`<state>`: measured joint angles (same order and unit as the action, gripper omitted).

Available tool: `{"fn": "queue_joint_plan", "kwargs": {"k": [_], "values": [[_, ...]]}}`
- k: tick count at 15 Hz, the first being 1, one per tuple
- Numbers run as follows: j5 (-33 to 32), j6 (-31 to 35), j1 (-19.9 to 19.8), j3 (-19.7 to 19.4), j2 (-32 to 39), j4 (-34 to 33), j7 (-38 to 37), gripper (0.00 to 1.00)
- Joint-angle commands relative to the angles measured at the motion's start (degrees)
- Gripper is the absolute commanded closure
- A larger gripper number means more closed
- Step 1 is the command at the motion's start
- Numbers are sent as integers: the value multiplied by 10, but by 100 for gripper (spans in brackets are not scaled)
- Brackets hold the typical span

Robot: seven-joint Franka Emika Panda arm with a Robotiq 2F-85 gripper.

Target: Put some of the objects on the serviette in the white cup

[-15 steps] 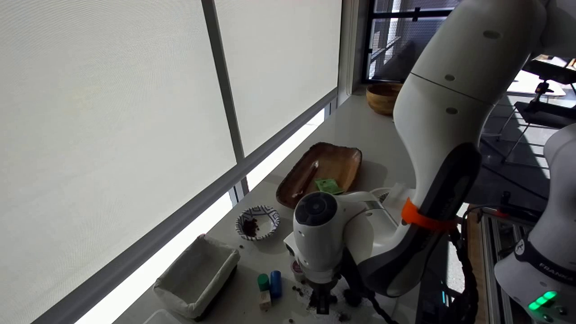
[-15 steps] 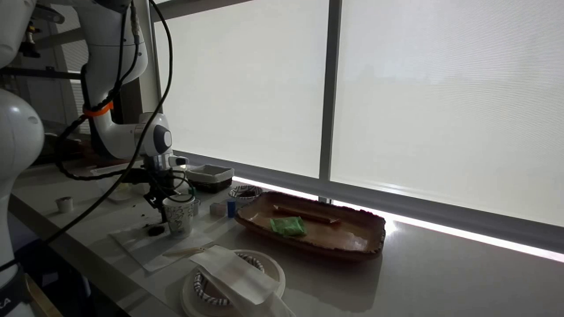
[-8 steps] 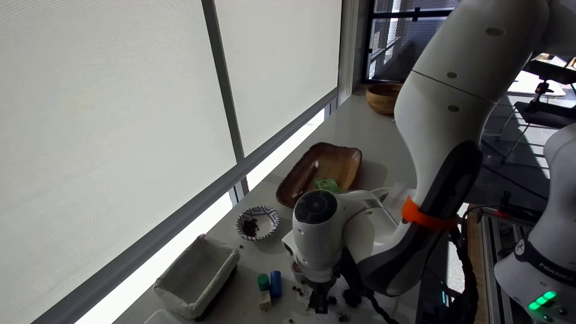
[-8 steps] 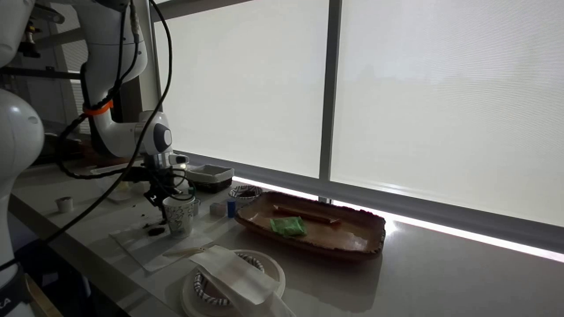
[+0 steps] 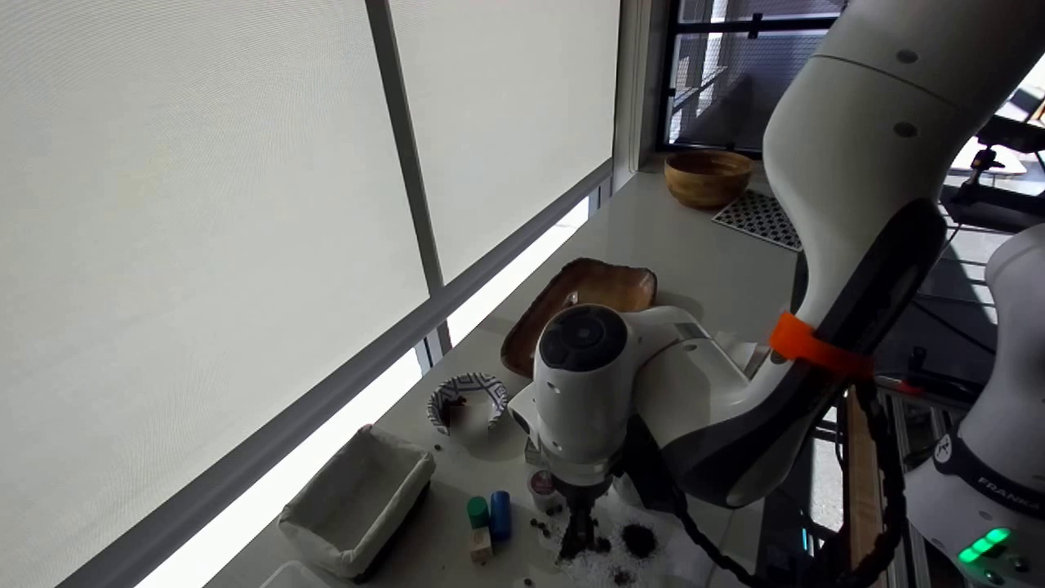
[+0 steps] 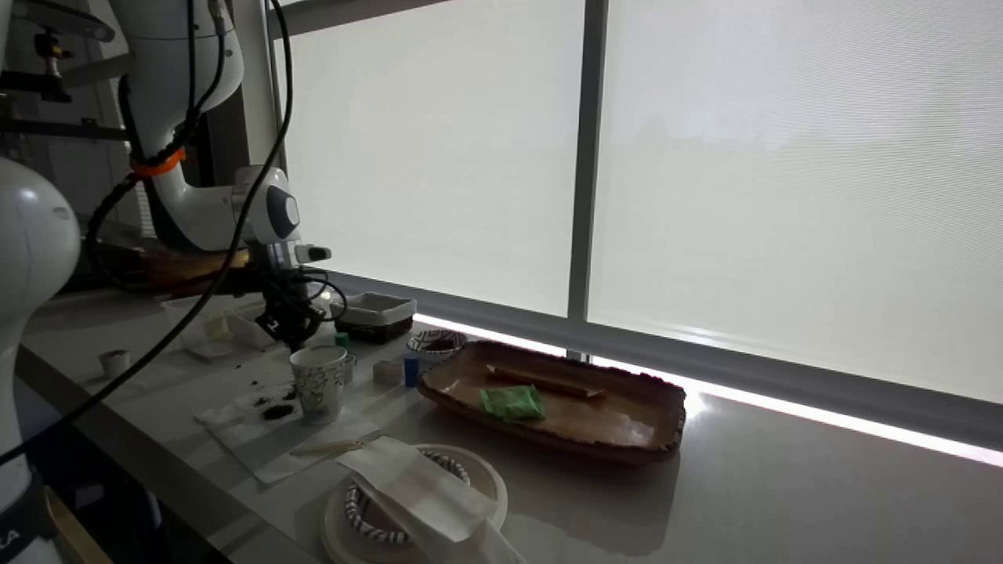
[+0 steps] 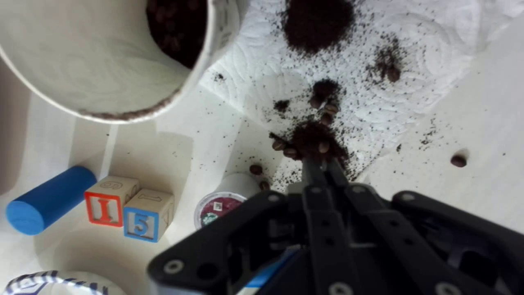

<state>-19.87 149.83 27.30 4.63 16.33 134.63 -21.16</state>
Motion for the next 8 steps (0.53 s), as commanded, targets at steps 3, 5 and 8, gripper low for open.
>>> {"fn": "queue_joint_plan", "kwargs": {"k": [3,5,8], "values": [[-72,-128,-5,27,-156,76,-131,99],[-85,-175,-17,56,-201,92,-173,99],[-73,-215,-41,99,-252,117,-207,99]]}}
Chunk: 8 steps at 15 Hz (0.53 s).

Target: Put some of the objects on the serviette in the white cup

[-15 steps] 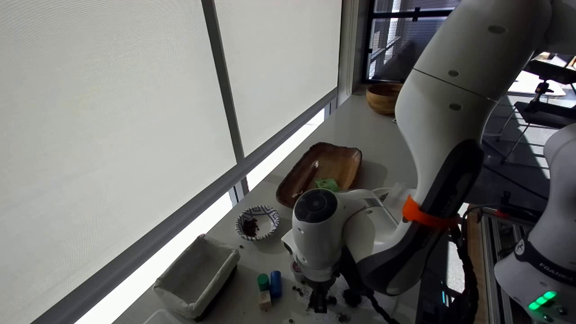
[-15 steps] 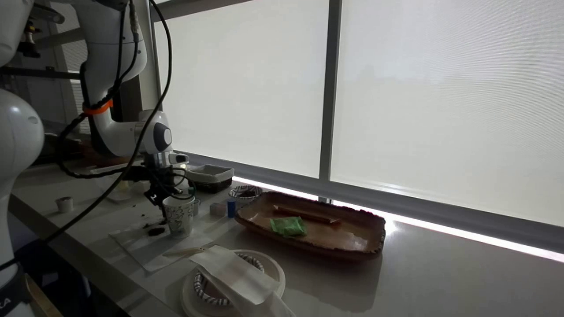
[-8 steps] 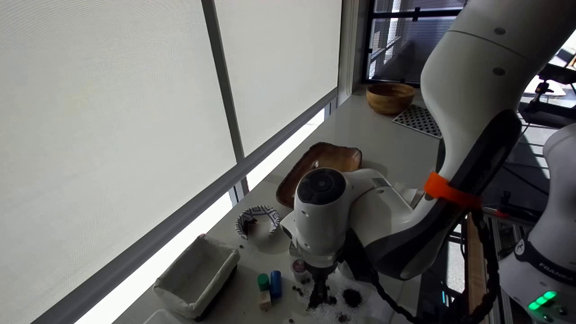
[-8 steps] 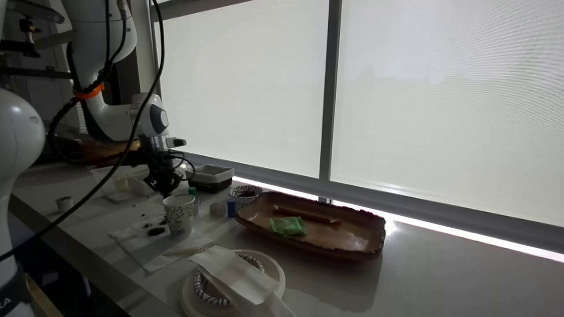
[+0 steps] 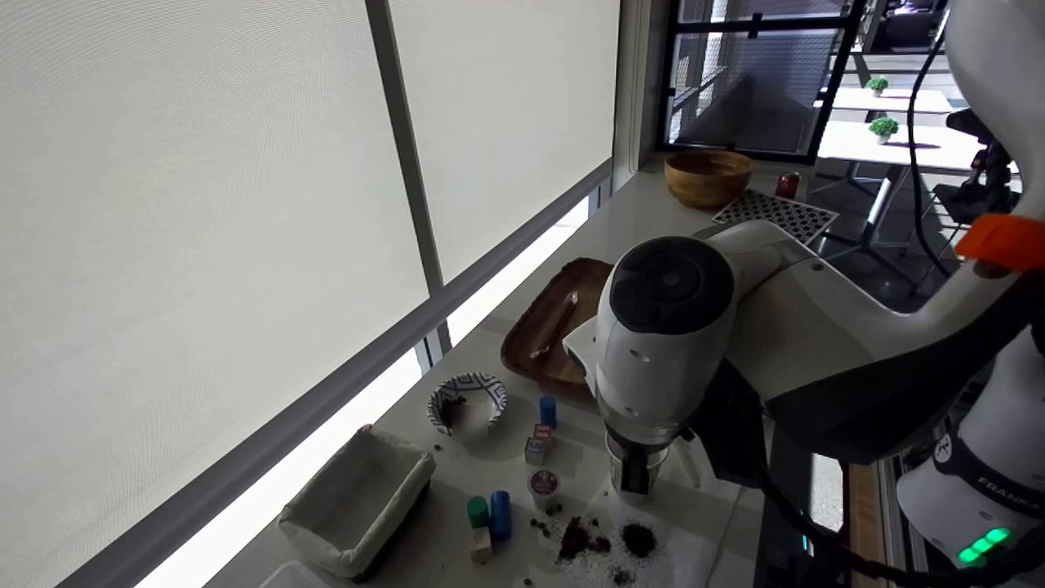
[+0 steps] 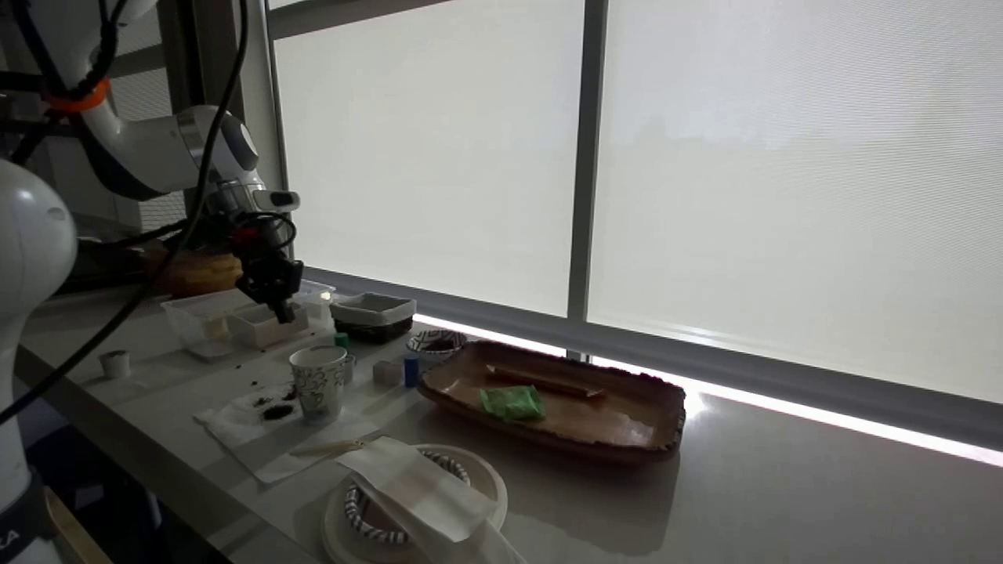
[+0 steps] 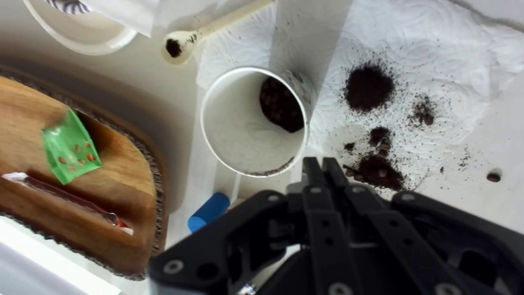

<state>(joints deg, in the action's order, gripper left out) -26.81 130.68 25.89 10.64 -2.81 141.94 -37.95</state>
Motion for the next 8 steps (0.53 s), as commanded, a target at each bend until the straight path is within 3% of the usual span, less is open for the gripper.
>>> {"fn": "queue_joint_plan", "kwargs": {"k": [1,8], "values": [[3,-23,-36,47,-75,53,-41,99],[-12,95,-112,46,-82,107,-4,99]]}}
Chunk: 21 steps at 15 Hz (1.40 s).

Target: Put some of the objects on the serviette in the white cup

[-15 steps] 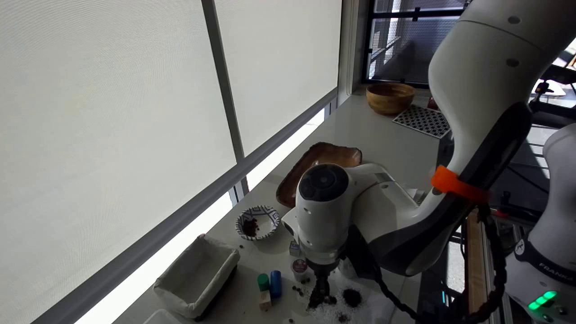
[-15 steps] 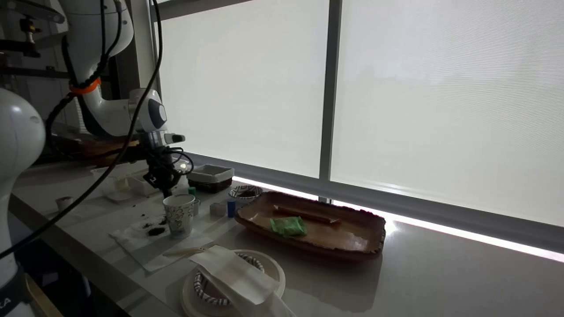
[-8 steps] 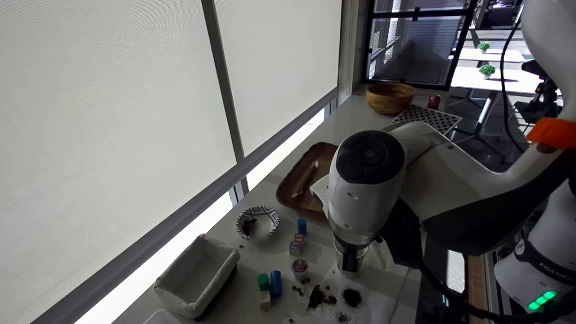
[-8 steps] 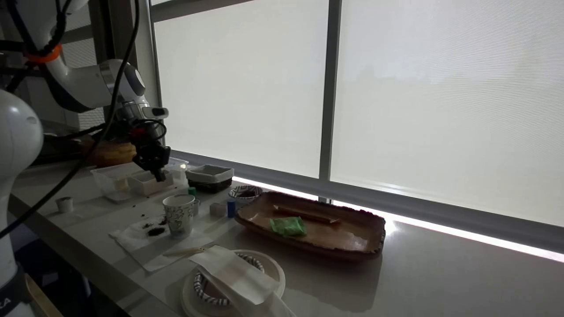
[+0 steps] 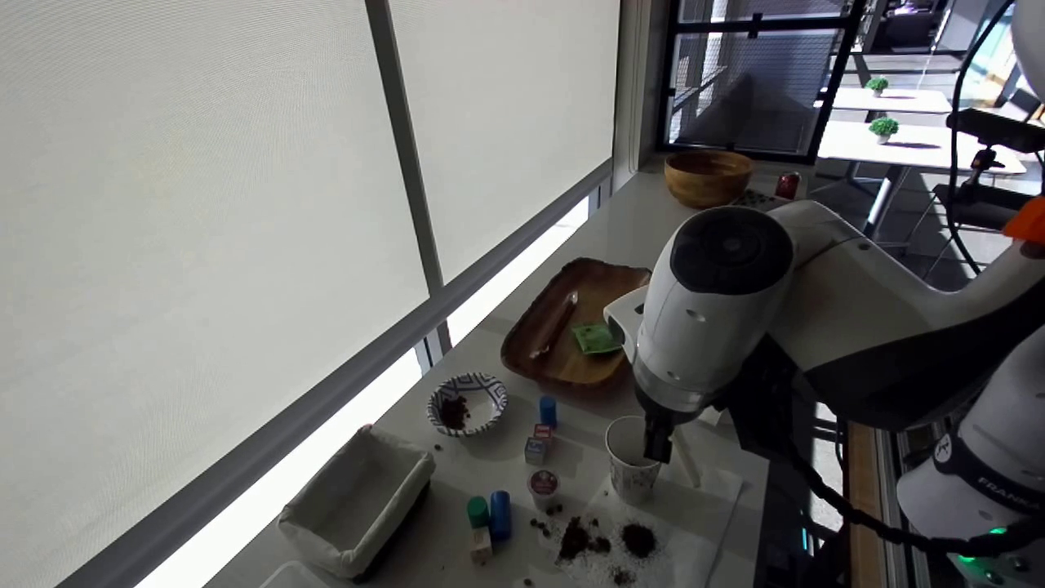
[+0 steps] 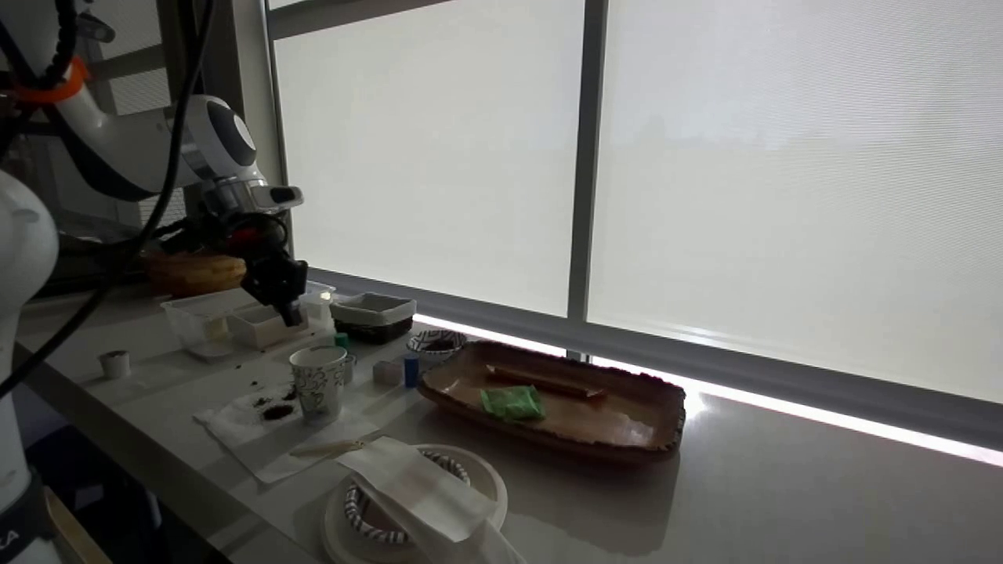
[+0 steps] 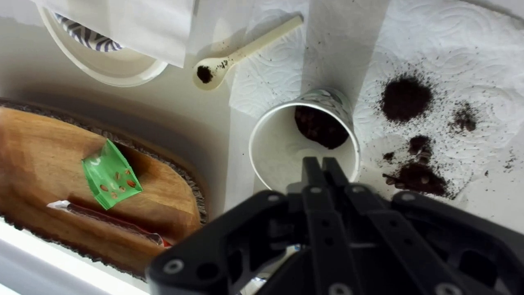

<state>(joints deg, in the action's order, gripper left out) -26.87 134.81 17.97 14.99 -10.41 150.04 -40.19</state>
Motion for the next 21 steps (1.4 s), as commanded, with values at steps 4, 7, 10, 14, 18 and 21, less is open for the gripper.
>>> {"fn": "queue_joint_plan", "kwargs": {"k": [4,7,10,14,18,21], "values": [[12,95,-63,-3,5,34,63,70],[17,102,-76,-4,10,34,80,55],[27,120,-80,-6,13,36,100,33],[117,168,-66,-8,-28,63,143,2],[228,140,-43,1,-95,79,176,0],[231,92,-41,26,-155,80,155,0]]}}
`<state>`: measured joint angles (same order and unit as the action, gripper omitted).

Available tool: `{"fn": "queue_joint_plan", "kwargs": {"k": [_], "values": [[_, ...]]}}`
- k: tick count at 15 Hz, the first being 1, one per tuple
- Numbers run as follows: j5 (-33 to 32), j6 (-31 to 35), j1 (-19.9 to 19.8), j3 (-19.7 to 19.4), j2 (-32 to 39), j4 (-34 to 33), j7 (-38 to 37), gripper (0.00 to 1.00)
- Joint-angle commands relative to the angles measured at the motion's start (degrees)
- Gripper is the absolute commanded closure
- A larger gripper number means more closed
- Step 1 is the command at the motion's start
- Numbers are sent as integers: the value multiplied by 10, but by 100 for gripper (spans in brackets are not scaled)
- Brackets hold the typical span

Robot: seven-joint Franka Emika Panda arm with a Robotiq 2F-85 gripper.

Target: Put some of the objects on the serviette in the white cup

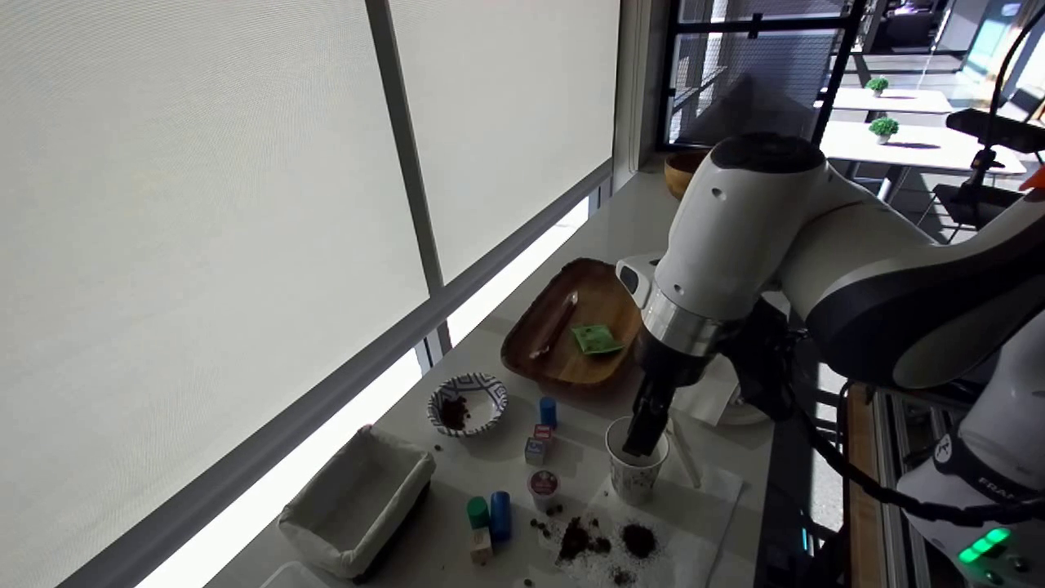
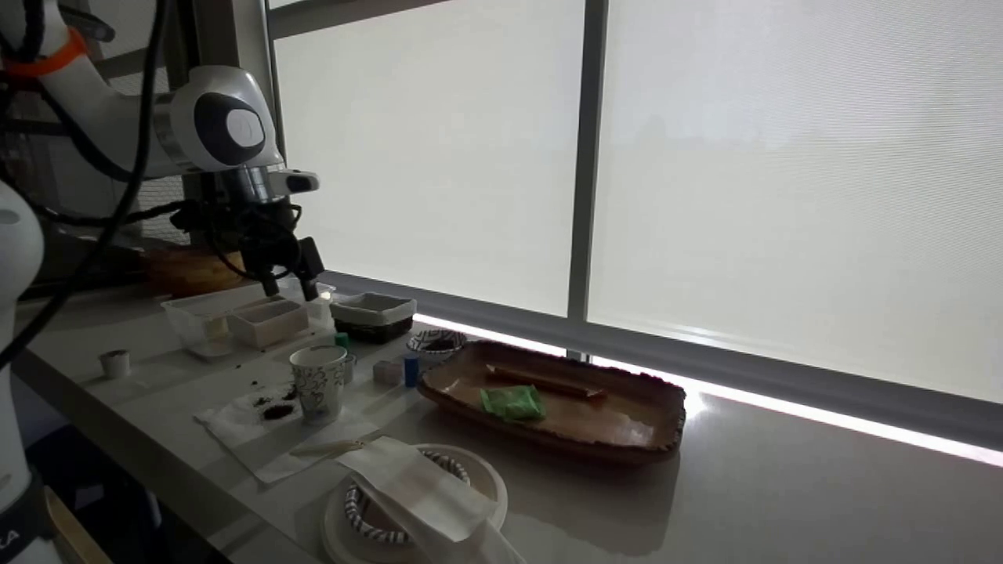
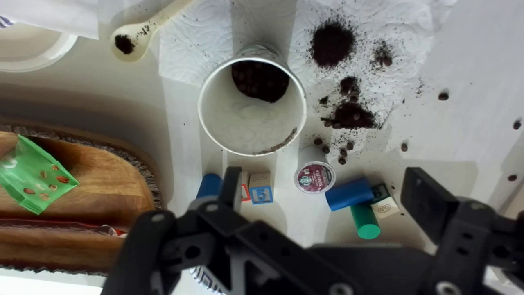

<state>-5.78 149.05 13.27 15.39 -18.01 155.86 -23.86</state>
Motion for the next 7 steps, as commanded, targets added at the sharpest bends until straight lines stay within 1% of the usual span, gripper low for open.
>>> {"fn": "queue_joint_plan", "kwargs": {"k": [1,2,3,5,7], "values": [[16,-75,6,31,-97,19,-12,0],[11,-104,3,41,-112,14,-24,0],[11,-61,-6,32,-62,1,-3,0],[10,-92,-5,43,-94,2,-12,0],[10,-97,-4,45,-106,4,-14,0]]}}
